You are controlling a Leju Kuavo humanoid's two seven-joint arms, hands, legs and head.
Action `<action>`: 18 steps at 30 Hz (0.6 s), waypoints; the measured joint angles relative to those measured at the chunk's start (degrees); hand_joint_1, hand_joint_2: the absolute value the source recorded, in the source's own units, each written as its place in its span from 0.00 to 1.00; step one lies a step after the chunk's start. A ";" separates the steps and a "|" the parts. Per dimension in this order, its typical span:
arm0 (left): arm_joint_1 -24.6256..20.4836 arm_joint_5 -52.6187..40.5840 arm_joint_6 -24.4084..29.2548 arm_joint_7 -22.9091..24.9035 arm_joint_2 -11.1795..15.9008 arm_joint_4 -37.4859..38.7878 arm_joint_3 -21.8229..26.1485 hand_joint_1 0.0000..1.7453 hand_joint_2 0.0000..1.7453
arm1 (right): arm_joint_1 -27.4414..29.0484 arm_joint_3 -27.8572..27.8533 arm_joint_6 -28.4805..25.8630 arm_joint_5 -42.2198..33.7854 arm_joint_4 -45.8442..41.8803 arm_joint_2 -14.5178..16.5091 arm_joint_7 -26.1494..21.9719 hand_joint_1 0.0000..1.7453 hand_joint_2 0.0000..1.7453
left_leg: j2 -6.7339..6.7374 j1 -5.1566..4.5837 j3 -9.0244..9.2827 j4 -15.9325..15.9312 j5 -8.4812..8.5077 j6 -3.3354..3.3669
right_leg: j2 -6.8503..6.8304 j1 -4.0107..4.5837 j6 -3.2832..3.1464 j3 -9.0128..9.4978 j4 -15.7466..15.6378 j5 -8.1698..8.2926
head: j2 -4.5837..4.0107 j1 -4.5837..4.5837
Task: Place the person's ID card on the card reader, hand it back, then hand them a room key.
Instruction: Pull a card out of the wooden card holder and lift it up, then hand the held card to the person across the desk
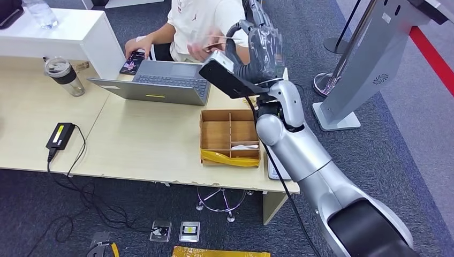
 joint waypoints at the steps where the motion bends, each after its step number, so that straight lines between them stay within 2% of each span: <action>1: -0.20 -0.24 -0.03 0.22 0.00 0.00 -0.02 0.00 1.00 | -0.61 0.32 0.27 0.68 2.30 0.31 0.57 1.00 1.00 | 0.00 0.00 -0.01 0.00 0.00 0.00 | 0.01 0.00 0.00 -0.01 0.00 0.00 | 0.00 -0.01; 8: -1.38 -1.54 -0.33 1.22 0.00 0.00 -0.55 0.00 1.00 | -3.87 2.52 2.15 4.55 14.25 1.59 3.66 1.00 1.00 | 0.03 0.00 -0.03 0.01 -0.01 0.00 | 0.06 0.00 0.00 -0.08 -0.01 0.00 | 0.00 -0.01; 12: -1.82 -2.22 -0.34 1.51 -0.01 0.00 -1.16 0.00 1.00 | -4.99 3.60 2.50 6.18 17.97 1.69 4.51 0.00 1.00 | 0.06 0.00 -0.02 0.01 -0.01 0.00 | 0.08 -0.01 0.00 -0.09 -0.01 0.00 | 0.00 -0.01; 18: -2.59 -3.31 0.05 2.47 -0.17 0.00 -1.70 0.00 1.00 | -5.48 4.65 3.35 7.82 21.04 1.47 5.95 0.00 1.00 | 0.10 0.00 0.02 0.01 -0.01 0.00 | 0.16 -0.01 0.00 -0.09 -0.01 0.01 | 0.00 -0.02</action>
